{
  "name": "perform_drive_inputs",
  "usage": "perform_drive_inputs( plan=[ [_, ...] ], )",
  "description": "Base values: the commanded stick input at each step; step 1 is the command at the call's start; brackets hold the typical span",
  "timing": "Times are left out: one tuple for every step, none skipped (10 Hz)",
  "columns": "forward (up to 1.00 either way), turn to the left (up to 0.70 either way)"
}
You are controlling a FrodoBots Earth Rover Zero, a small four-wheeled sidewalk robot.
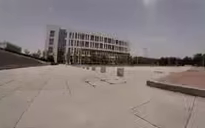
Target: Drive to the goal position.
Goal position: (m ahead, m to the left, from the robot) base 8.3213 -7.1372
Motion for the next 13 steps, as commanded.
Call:
perform_drive_inputs(
  plan=[
    [1.0, -0.36],
    [1.0, -0.37],
    [1.0, -0.37],
    [1.0, -0.38],
    [1.0, -0.31],
    [1.0, -0.07],
    [1.0, -0.01],
    [1.0, 0.0],
    [1.0, 0.0],
    [1.0, 0.0],
    [1.0, 0.0],
    [1.0, 0.0],
    [1.0, 0.0]
  ],
)
